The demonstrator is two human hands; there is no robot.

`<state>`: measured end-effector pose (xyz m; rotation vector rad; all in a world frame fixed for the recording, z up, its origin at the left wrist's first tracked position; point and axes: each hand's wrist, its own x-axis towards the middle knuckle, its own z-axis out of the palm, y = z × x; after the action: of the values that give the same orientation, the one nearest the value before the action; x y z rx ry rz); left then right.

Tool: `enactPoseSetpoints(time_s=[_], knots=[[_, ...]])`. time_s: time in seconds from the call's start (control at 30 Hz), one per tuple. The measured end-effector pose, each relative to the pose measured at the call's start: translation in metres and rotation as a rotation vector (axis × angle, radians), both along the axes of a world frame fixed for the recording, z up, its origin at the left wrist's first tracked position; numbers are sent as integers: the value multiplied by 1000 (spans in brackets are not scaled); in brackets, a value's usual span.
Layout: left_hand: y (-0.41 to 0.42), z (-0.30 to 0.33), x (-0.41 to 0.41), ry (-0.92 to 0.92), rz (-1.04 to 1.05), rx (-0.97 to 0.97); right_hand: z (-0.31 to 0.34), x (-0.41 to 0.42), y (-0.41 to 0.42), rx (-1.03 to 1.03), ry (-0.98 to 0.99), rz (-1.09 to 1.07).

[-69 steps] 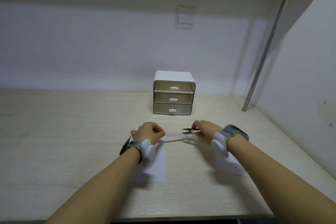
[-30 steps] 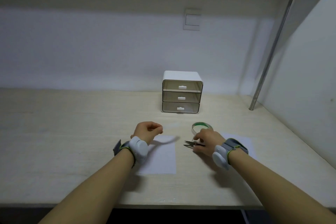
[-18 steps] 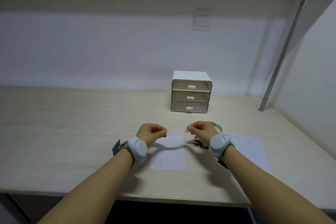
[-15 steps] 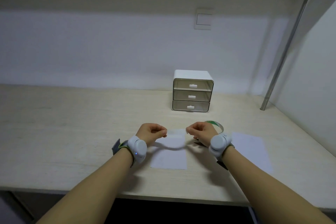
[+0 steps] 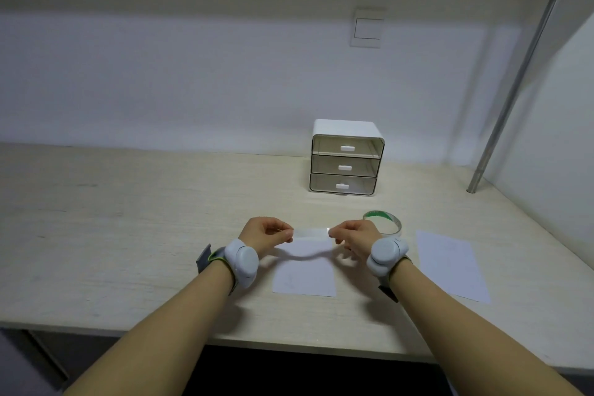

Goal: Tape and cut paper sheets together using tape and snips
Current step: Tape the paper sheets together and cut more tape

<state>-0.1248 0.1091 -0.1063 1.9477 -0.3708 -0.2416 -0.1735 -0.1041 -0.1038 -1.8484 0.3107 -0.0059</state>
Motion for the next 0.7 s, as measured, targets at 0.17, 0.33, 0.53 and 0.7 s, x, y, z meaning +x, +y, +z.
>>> enactPoseSetpoints(time_s=[0.17,0.33,0.53,0.7], knots=[[-3,-8,-1,-5,182,242,-9,2,7,-88,6,-51],[-11,-13,-5,-48,246,401,-18,5,12,-298,46,-90],[-13,-26,7,-65,276,456,-15,10,15,-397,89,-85],[-16,-29,12,-55,271,492,-16,15,17,-432,145,-108]])
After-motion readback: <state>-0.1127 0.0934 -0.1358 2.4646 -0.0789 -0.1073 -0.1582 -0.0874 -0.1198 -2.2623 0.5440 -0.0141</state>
